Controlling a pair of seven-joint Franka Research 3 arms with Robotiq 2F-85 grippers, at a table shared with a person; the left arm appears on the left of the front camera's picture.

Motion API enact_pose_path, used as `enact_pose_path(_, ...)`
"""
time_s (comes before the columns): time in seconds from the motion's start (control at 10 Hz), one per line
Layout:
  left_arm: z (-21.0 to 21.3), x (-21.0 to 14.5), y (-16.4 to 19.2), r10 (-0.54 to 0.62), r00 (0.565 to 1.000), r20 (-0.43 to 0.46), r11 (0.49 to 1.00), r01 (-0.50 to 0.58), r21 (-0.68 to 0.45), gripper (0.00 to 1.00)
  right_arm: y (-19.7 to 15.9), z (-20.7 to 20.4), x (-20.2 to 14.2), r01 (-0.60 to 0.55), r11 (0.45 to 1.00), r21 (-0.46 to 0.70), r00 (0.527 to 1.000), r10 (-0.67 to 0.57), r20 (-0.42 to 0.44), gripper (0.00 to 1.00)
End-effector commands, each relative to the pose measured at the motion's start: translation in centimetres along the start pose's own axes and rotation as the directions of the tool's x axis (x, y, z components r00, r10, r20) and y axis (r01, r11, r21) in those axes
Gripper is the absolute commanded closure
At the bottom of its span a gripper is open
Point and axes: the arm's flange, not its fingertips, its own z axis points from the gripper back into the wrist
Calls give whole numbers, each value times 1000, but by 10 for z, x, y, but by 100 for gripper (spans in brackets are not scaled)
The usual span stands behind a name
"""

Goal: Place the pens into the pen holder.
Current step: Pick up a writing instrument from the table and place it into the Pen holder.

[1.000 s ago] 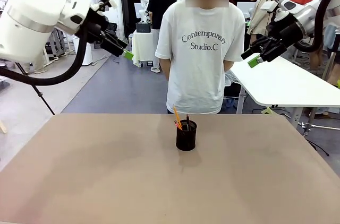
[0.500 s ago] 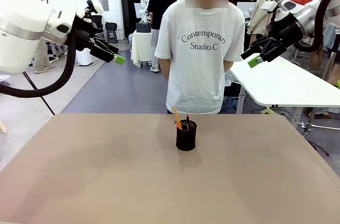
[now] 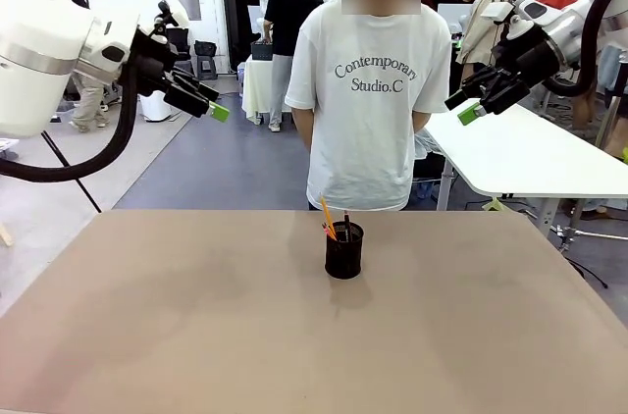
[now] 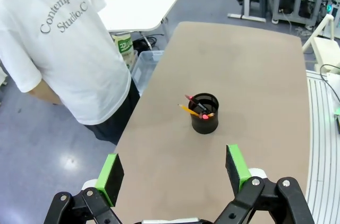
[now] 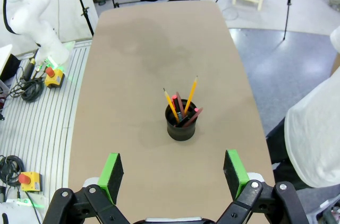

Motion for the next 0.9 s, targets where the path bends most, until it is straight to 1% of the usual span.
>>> enact_pose_path(0.0, 4, -6, -1, 26, 1000, 10, 999, -26, -26, 0, 1, 0, 3, -3, 1000, 0, 1000, 3, 0, 0)
enact_pose_path(0.3, 4, -8, 0, 43, 999, 16, 998, -42, -46, 0, 1, 0, 3, -3, 1000, 0, 1000, 3, 0, 0)
enact_pose_path(0.5, 3, -9, 1, 56, 998, 3, 998, -56, -32, 0, 1, 0, 3, -3, 1000, 0, 1000, 3, 0, 0)
enact_pose_path(0.6, 0, -6, 0, 22, 1000, -4, 999, -22, -37, 0, 1, 0, 3, -3, 1000, 0, 1000, 3, 0, 0)
enact_pose_path(0.8, 0, -6, 0, 22, 1000, -4, 999, -22, -37, 0, 1, 0, 3, -3, 1000, 0, 1000, 3, 0, 0)
